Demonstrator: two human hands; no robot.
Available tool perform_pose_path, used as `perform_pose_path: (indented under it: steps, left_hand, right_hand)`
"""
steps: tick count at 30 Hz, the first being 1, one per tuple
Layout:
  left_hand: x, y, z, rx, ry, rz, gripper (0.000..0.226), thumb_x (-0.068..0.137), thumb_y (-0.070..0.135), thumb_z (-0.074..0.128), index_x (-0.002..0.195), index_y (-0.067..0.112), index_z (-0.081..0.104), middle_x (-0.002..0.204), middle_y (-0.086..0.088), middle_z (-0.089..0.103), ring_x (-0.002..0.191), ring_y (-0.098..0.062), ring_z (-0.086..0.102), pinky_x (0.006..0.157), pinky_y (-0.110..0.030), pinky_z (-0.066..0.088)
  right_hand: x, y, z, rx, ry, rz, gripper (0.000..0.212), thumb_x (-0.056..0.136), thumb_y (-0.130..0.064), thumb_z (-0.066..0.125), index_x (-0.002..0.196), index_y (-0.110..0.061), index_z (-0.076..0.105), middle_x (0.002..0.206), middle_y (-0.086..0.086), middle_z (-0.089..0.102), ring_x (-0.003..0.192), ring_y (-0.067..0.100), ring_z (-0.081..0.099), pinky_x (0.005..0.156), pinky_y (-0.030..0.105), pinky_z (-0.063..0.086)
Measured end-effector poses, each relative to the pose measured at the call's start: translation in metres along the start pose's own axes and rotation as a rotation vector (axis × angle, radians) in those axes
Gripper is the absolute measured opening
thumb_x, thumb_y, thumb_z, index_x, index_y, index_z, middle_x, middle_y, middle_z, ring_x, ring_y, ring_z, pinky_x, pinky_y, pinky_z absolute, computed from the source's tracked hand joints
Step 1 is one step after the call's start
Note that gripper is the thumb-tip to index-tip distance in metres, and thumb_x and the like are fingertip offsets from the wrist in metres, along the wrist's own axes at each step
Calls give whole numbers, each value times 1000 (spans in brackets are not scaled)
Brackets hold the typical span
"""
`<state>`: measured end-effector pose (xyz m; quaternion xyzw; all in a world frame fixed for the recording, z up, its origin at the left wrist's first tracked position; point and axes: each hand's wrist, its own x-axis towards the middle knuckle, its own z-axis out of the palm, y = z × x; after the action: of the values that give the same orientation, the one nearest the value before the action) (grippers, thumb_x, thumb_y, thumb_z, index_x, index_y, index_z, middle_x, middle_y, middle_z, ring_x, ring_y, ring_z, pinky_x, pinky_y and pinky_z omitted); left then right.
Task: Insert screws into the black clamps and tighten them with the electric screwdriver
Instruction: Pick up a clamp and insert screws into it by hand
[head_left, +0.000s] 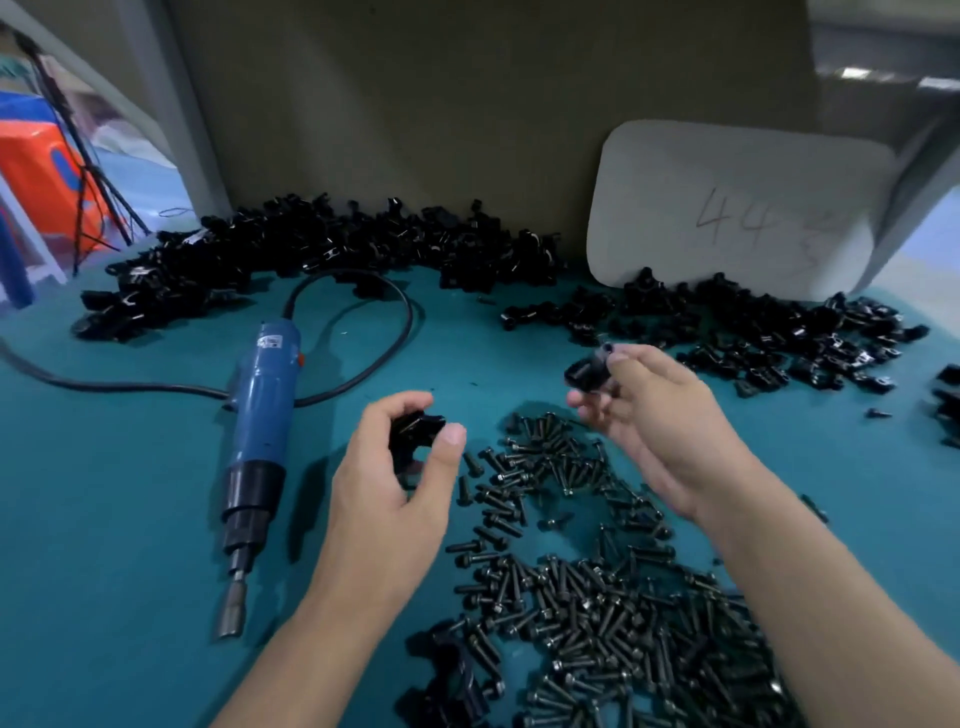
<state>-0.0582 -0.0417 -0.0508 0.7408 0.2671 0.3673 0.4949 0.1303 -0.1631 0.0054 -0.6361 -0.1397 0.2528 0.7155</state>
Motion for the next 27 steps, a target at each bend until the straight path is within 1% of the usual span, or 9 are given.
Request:
perform_pose_path:
  steps: [3,6,8,10,14,17,20,24,27]
  left_hand:
    - [-5,6,0,-46,-23,41,32,89,57,67,117,47,56,119,31,61,114,6,59,88,-6,44]
    - [-12,11,3,-88,-31,121,24,95,53,66,115,41,63,129,22,61,131,-1,54,107,-21,42]
    - [-20,14,3,-132,-49,130,25,96,54,63,116,41,65,123,17,68,123,-8,62,104,-36,51]
    - [-26,15,1,-178,-66,140,26,97,56,62,119,43,65,120,17,71,118,-11,66,100,-41,55]
    - [-27,16,-5,-294,-30,153,28,92,48,73,119,41,66,118,14,72,115,-14,69,95,-27,56]
    - [-25,16,-3,-358,-10,162,33,89,35,80,119,31,68,117,12,73,113,-12,70,93,-21,55]
    - [-24,16,-1,-396,-11,187,32,89,18,79,118,25,67,111,11,74,106,-10,72,90,-18,55]
    - [-22,14,0,-377,29,197,31,90,16,77,118,23,67,113,9,74,112,-17,70,93,-20,53]
    - [-21,13,0,-377,27,206,32,89,14,79,117,24,68,113,11,74,111,-15,71,92,-19,53]
  right_hand:
    - [-47,1,16,194,-112,66,29,109,-16,45,121,-21,70,91,7,77,74,19,72,66,26,59]
    - [-75,3,27,334,-256,117,27,102,-17,57,122,-22,74,87,4,68,85,23,73,74,27,60]
    - [-81,5,34,364,-325,134,37,90,-13,66,126,-20,71,90,6,71,87,22,73,76,25,59]
    - [-81,8,41,349,-327,134,44,81,-11,71,125,-16,71,89,5,70,78,17,71,70,22,58]
    - [-71,18,45,303,-343,134,35,74,-22,77,109,-18,80,82,-3,67,65,8,64,61,19,55]
    - [-63,27,46,339,-365,147,27,73,-27,76,98,-18,82,78,-1,70,60,5,61,63,17,56]
    - [-59,33,51,323,-390,169,29,76,-27,74,102,-15,81,76,-1,70,61,5,61,64,18,56]
    - [-56,36,49,275,-449,156,40,79,-29,81,115,-12,78,97,6,71,78,8,67,76,21,57]
    - [-55,36,48,254,-469,172,40,75,-26,84,112,-11,79,93,2,72,77,6,67,70,19,56]
